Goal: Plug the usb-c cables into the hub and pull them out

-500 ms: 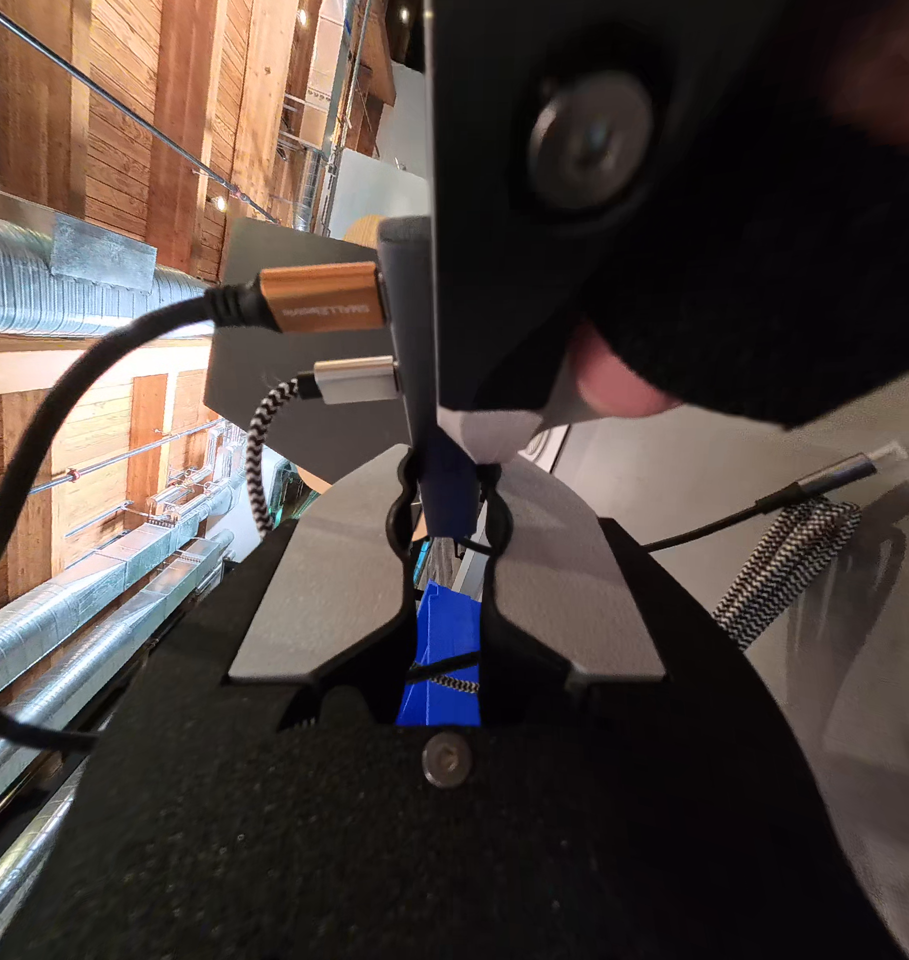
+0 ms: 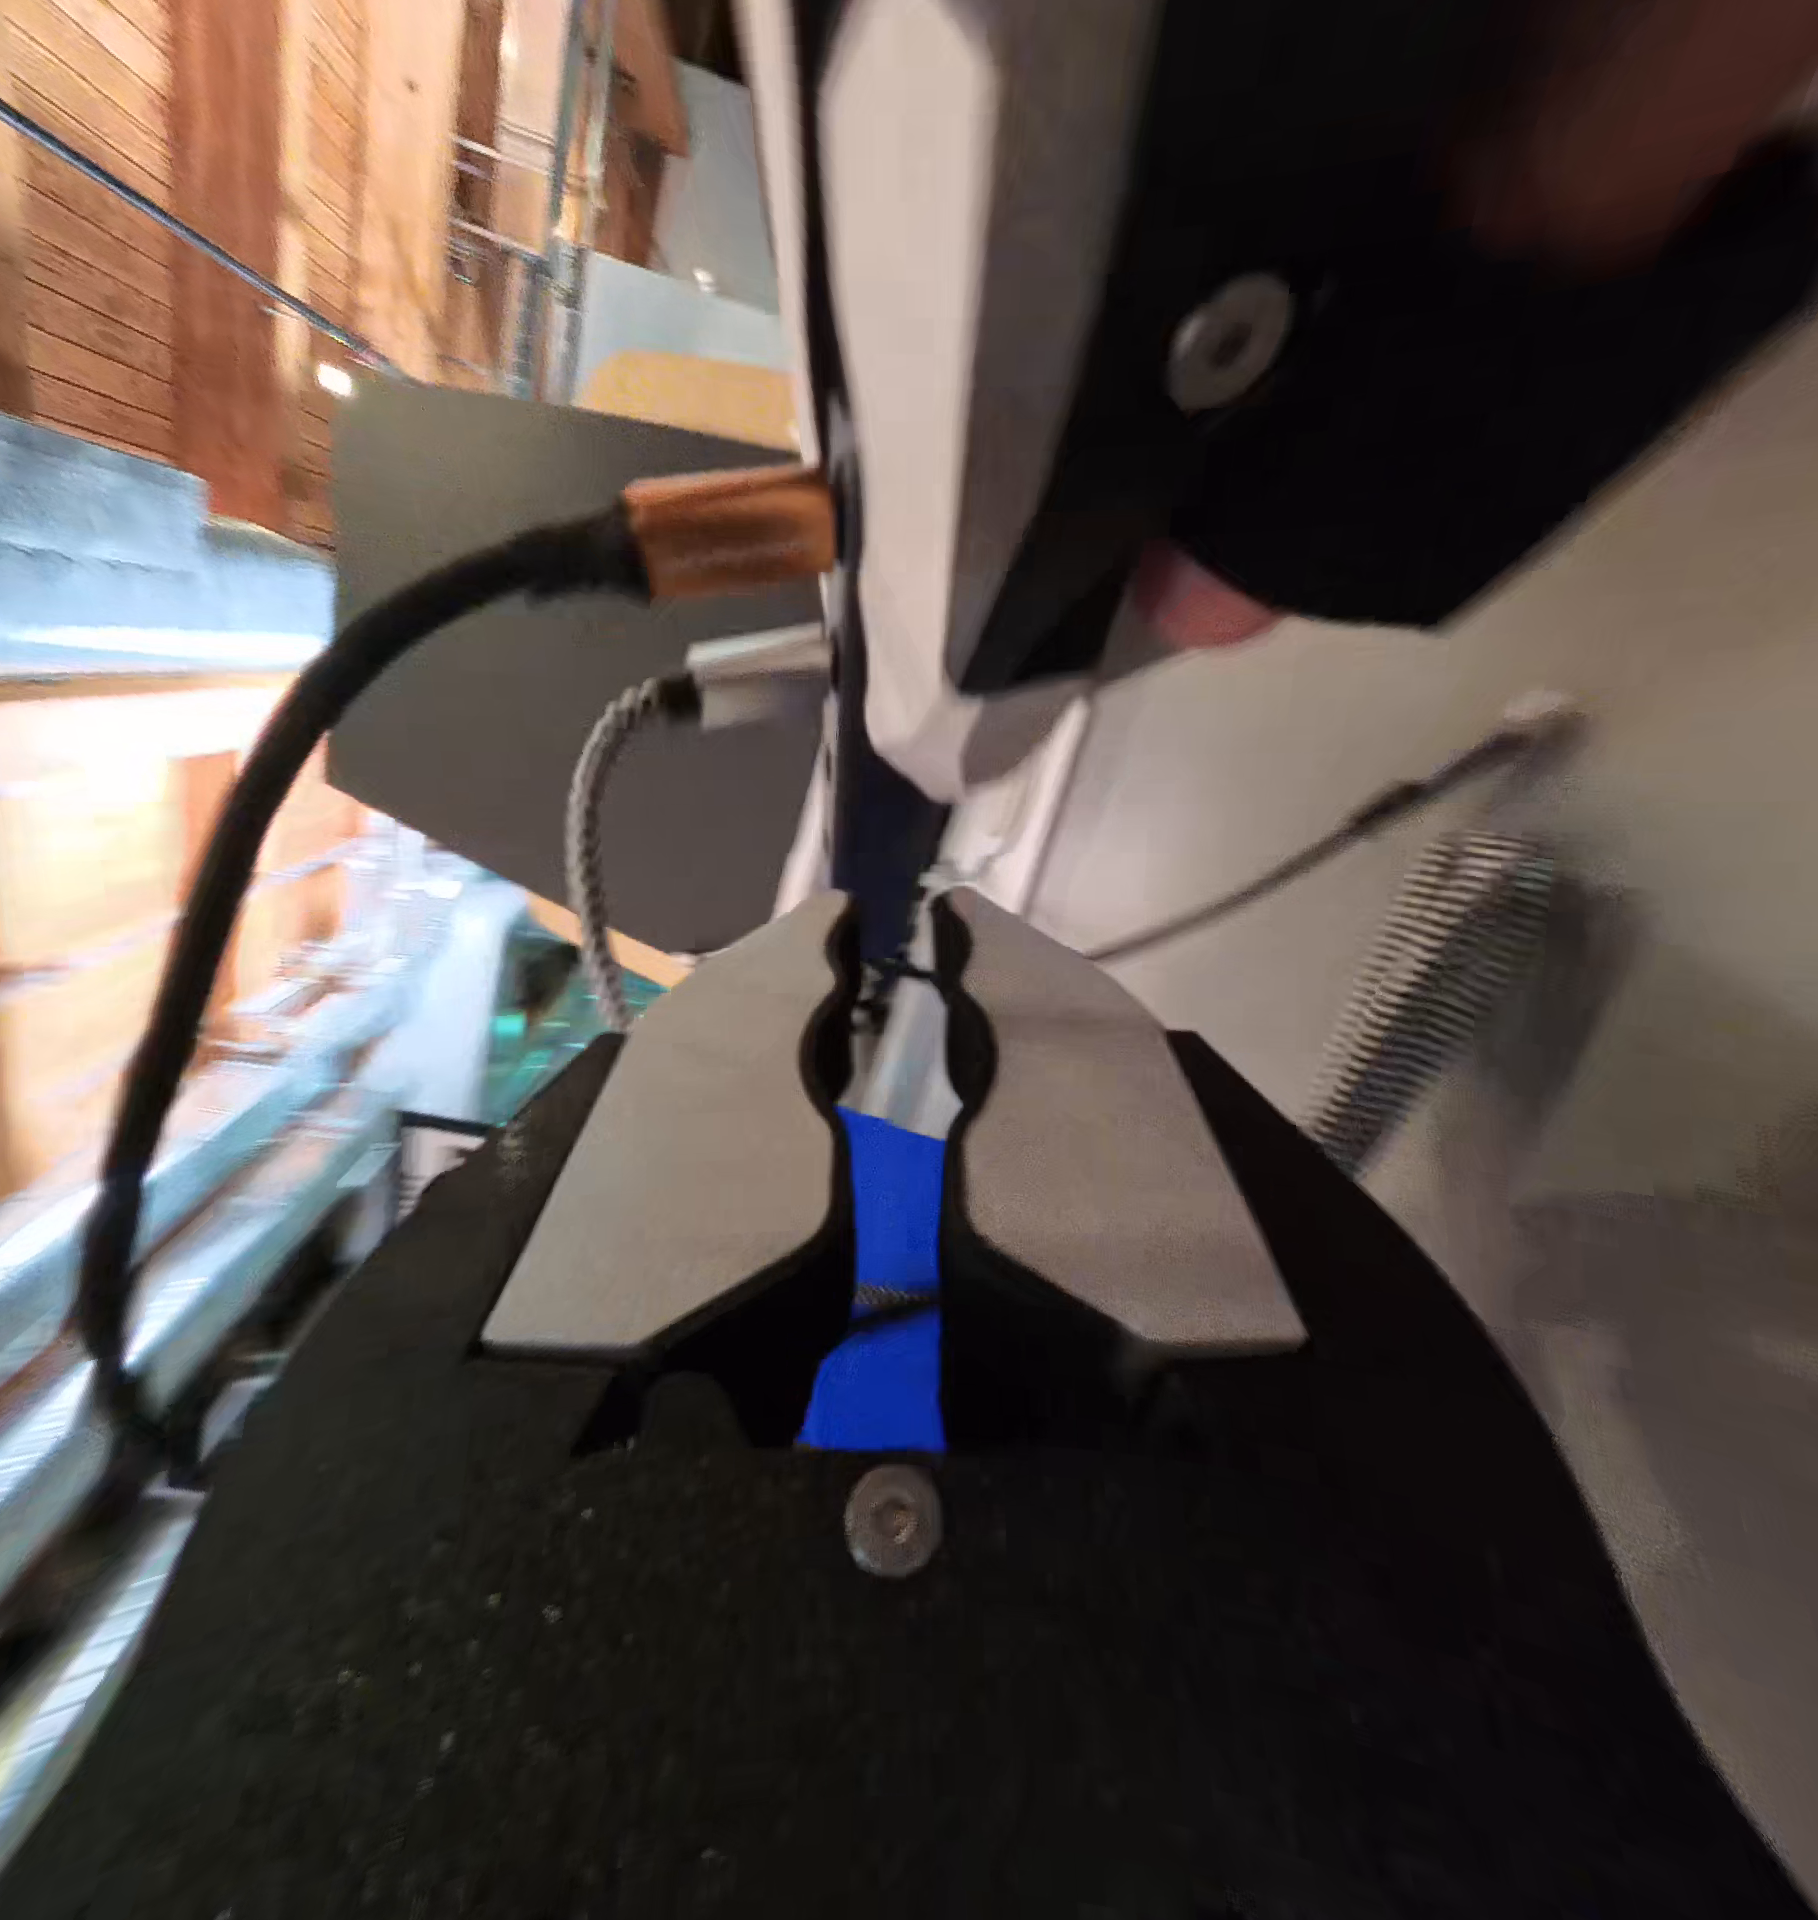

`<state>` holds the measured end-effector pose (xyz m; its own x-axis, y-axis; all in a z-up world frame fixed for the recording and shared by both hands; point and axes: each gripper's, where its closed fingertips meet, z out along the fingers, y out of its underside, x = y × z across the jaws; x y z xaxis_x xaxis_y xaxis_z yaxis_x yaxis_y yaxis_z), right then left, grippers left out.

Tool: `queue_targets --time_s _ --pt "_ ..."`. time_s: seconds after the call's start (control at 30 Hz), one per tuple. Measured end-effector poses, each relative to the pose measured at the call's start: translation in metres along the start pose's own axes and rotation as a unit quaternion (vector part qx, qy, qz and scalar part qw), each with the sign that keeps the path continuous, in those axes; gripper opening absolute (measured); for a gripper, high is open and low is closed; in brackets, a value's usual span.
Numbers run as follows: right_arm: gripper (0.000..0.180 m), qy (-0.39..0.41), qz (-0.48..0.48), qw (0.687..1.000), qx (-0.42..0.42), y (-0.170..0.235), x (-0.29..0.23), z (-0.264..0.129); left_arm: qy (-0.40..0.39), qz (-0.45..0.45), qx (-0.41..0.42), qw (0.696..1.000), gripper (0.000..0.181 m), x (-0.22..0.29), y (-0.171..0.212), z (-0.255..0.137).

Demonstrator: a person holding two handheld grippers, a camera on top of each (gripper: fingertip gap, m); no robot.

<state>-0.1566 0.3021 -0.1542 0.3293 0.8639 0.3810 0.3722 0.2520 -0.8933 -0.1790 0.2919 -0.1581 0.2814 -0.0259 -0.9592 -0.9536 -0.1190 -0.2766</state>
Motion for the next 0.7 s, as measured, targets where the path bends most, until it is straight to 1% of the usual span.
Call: queue_targets --time_s 0.03,0.07,0.1,0.13,0.2,0.27,0.3,0.37,0.4,0.47,0.53,0.57,0.6,0.63,0.7 --pt "0.01 0.002 -0.009 1.0 0.012 0.001 0.002 0.005 0.033 -0.044 0.008 0.998 0.009 0.008 0.003 -0.011" --pt "0.01 0.002 -0.025 0.999 0.032 0.001 0.001 0.011 0.073 -0.097 0.011 0.993 0.01 0.018 0.005 -0.023" --pt "0.01 0.003 -0.051 0.997 0.055 0.0 -0.001 0.017 0.121 -0.15 0.012 0.981 0.011 0.031 0.006 -0.034" --pt "0.01 0.005 -0.089 0.993 0.072 -0.001 -0.005 0.024 0.169 -0.207 0.012 0.964 0.012 0.042 0.005 -0.047" --pt "0.01 0.025 -0.17 0.982 0.082 0.001 -0.012 0.041 0.242 -0.326 0.03 0.913 0.016 0.051 -0.004 -0.078" --pt "0.01 0.047 -0.23 0.967 0.094 0.001 -0.018 0.055 0.259 -0.418 0.061 0.869 0.018 0.038 -0.011 -0.104" --pt "0.01 0.062 -0.25 0.961 0.099 0.003 -0.02 0.061 0.25 -0.444 0.076 0.857 0.021 0.026 -0.011 -0.114" --pt "0.01 0.075 -0.27 0.954 0.104 0.01 -0.027 0.068 0.198 -0.463 0.084 0.86 0.021 -0.002 0.005 -0.121" --pt "0.01 0.08 -0.296 0.946 0.101 0.01 -0.031 0.07 0.18 -0.468 0.08 0.861 0.022 -0.013 0.014 -0.12" --pt "0.01 0.099 -0.334 0.931 0.112 0.005 -0.034 0.067 0.181 -0.472 0.061 0.861 0.021 -0.024 0.034 -0.107" --pt "0.009 0.105 -0.341 0.928 0.107 0.008 -0.036 0.068 0.241 -0.451 0.035 0.859 0.017 -0.013 0.047 -0.086" --pt "0.01 0.111 -0.352 0.923 0.108 0.008 -0.038 0.068 0.259 -0.446 0.009 0.856 0.021 -0.008 0.057 -0.073" --pt "0.01 0.114 -0.36 0.919 0.112 0.008 -0.04 0.067 0.277 -0.446 -0.003 0.851 0.028 -0.004 0.061 -0.062" --pt "0.009 0.115 -0.364 0.918 0.113 0.008 -0.042 0.067 0.312 -0.445 -0.002 0.839 0.029 0.002 0.058 -0.054" --pt "0.009 0.118 -0.379 0.912 0.107 0.011 -0.047 0.068 0.35 -0.455 0.0 0.819 0.029 0.011 0.052 -0.04"
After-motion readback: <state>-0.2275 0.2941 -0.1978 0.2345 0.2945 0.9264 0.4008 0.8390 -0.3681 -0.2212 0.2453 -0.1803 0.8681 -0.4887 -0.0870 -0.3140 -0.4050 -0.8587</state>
